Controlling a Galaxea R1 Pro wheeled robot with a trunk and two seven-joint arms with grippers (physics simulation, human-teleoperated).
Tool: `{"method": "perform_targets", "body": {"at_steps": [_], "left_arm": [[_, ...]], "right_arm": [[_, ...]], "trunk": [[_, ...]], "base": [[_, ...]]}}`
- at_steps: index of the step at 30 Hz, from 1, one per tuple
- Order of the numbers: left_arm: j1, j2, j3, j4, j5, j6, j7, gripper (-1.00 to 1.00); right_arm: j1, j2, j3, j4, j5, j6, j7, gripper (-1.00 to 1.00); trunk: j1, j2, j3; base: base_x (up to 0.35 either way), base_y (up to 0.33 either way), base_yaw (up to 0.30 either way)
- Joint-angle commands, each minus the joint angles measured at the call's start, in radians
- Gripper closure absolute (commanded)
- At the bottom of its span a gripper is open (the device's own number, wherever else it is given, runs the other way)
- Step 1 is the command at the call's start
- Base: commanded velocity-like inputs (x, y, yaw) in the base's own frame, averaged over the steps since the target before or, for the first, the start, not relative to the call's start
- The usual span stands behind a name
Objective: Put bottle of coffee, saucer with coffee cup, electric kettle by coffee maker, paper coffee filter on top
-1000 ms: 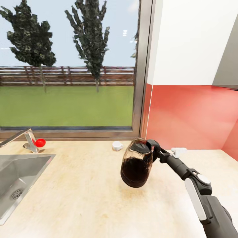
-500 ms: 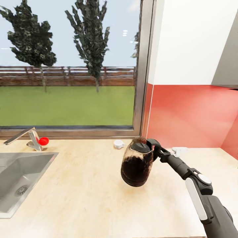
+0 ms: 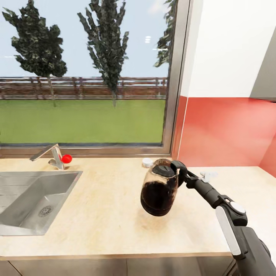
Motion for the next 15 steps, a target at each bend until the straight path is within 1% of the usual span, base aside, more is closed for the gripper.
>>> {"method": "perform_targets", "body": {"at_steps": [1, 3, 5, 10, 15], "left_arm": [[-0.001, 0.0, -0.008, 0.0, 0.01, 0.002, 0.001, -1.0], [-0.001, 0.0, -0.008, 0.0, 0.01, 0.001, 0.001, -1.0], [-0.001, 0.001, -0.007, 0.0, 0.011, 0.001, 0.001, -1.0], [-0.001, 0.0, -0.006, 0.0, 0.011, 0.0, 0.0, -1.0], [-0.001, -0.001, -0.005, 0.0, 0.012, -0.003, 0.0, -1.0]], "right_arm": [[-0.001, 0.0, -0.002, -0.002, -0.011, 0.009, 0.002, 1.0], [-0.001, 0.0, -0.002, -0.002, -0.011, 0.009, 0.002, 1.0], [-0.001, 0.0, -0.001, -0.002, -0.011, 0.009, 0.002, 1.0], [-0.001, 0.004, 0.003, -0.002, -0.011, 0.01, 0.002, 1.0], [-0.001, 0.006, 0.005, -0.002, -0.011, 0.01, 0.002, 1.0]], "trunk": [[0.001, -0.002, -0.002], [0.001, -0.002, -0.002], [0.001, -0.002, -0.002], [0.001, -0.002, -0.002], [0.001, -0.002, -0.002]], "base": [[-0.016, 0.302, 0.0], [-0.008, 0.304, 0.003], [-0.002, 0.306, 0.177], [0.081, 0.306, 0.267], [0.168, 0.304, 0.277]]}}
